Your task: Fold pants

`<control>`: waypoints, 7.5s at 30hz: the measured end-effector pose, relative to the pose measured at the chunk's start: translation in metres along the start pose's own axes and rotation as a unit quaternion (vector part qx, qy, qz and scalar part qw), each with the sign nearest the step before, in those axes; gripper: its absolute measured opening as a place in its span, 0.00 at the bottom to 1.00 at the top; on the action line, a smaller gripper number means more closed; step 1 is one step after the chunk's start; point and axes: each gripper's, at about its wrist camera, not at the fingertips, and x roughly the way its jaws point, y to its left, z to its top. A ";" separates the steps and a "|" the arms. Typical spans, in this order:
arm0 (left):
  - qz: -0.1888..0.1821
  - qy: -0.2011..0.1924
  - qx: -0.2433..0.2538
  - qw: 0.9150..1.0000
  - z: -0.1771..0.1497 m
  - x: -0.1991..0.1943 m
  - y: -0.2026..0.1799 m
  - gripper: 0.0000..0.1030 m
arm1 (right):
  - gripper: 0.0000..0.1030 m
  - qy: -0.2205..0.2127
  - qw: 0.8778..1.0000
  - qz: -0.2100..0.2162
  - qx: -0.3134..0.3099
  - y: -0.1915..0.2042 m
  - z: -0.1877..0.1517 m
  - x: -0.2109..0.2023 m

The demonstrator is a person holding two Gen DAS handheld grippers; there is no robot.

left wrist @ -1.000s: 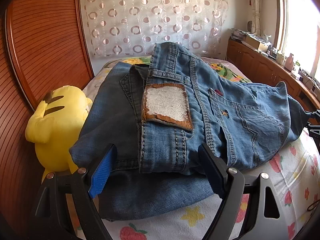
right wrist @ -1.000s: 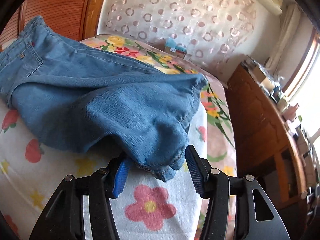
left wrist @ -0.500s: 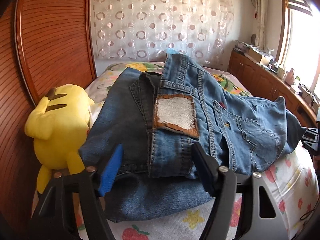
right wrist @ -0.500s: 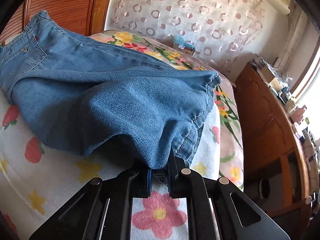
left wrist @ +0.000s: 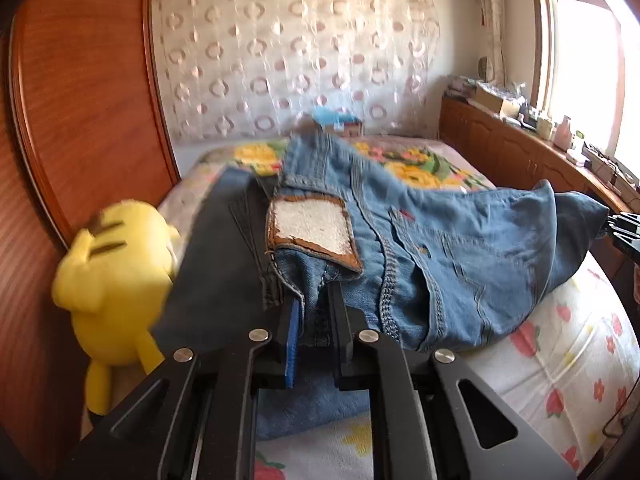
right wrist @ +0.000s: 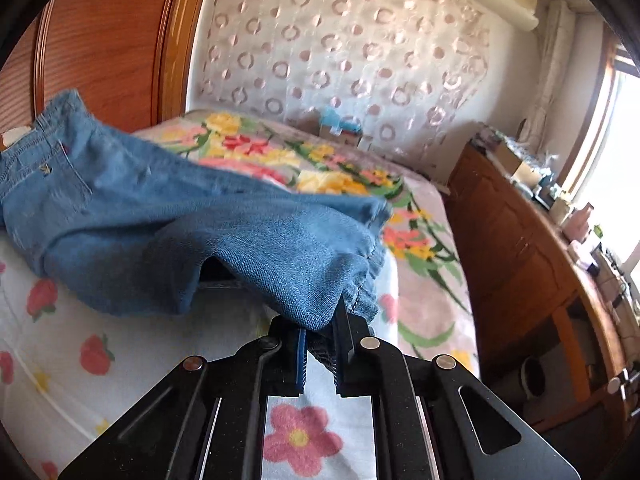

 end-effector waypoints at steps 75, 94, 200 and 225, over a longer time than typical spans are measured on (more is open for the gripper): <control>-0.007 0.005 0.038 0.999 -0.024 -0.034 -0.015 0.79 | 0.51 -0.020 0.986 0.107 0.123 0.062 -0.125 -0.098; -0.001 0.001 0.012 1.000 -0.007 -0.018 -0.001 0.14 | 0.52 -0.005 0.985 0.100 0.140 0.051 -0.143 -0.096; -0.126 0.033 0.015 0.991 -0.072 -0.034 -0.087 0.63 | 0.47 0.000 0.976 0.218 -0.005 0.169 0.040 -0.157; -0.144 -0.055 0.020 0.988 -0.072 -0.130 -0.071 0.05 | 0.03 -0.044 0.952 0.304 0.017 0.191 0.121 -0.150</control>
